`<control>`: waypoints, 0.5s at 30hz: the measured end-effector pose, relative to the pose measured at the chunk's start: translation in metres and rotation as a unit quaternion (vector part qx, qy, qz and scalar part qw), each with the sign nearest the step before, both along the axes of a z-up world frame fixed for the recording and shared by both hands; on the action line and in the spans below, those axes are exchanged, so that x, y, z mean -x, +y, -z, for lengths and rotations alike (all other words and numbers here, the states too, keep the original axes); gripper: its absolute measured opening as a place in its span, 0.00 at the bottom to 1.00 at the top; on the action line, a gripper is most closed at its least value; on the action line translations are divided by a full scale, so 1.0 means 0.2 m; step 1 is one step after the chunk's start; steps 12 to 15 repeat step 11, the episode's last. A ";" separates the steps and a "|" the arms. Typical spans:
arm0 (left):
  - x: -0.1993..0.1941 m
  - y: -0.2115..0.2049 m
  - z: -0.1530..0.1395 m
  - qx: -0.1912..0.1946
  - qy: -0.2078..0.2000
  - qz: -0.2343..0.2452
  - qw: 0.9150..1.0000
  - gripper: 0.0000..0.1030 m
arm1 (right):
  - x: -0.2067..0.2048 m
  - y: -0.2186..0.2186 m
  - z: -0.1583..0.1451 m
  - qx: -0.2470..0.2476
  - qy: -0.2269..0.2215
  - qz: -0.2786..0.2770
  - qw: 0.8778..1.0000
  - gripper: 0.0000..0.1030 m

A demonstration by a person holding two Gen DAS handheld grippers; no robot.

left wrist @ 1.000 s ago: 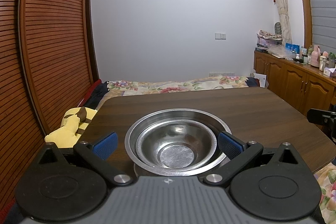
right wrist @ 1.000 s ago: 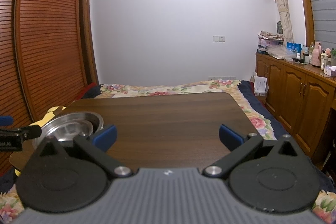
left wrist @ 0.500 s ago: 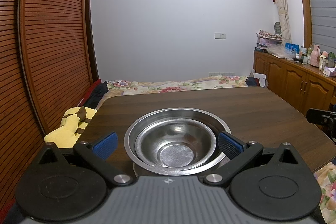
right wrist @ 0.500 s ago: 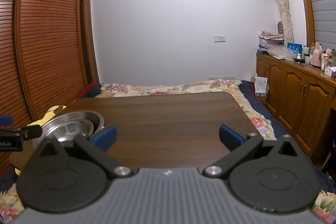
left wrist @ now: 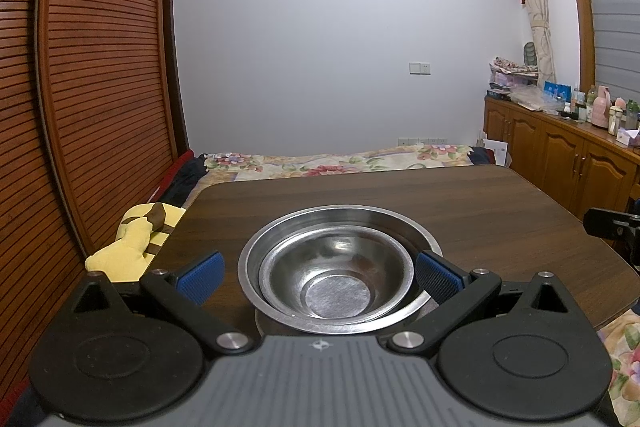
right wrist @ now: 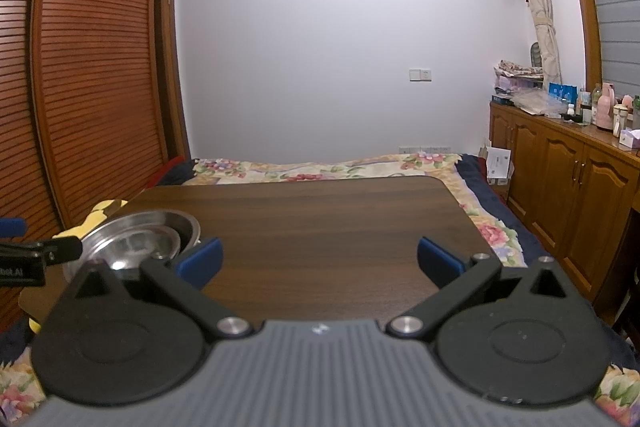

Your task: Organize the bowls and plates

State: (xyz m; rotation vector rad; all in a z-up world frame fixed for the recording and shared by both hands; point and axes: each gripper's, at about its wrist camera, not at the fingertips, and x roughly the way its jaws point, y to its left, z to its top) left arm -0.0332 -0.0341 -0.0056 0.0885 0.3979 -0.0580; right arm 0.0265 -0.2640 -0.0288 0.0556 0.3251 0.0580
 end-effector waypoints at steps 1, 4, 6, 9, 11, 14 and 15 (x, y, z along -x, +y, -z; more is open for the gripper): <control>0.00 0.00 0.00 0.000 0.000 0.000 1.000 1.00 | 0.00 0.00 0.00 0.000 0.000 0.000 1.000 1.00; 0.00 0.00 0.00 0.000 0.000 0.000 1.000 1.00 | 0.00 0.00 0.00 0.000 0.000 0.000 1.000 1.00; 0.00 0.00 0.00 0.000 0.000 0.000 1.000 1.00 | 0.00 0.00 0.00 0.000 0.000 0.000 1.000 1.00; 0.00 0.00 0.00 0.000 0.001 0.000 1.000 1.00 | 0.00 0.00 0.00 0.000 0.000 0.000 1.000 1.00; 0.00 0.00 0.01 0.000 0.001 0.002 1.000 1.00 | 0.00 0.00 0.00 0.000 0.000 0.000 1.000 1.00; 0.00 0.00 0.01 0.000 0.001 0.002 1.000 1.00 | 0.00 0.00 0.00 0.000 0.000 0.000 1.000 1.00; 0.00 0.00 0.01 0.000 0.001 0.002 1.000 1.00 | 0.00 0.00 0.00 0.000 0.000 0.000 1.000 1.00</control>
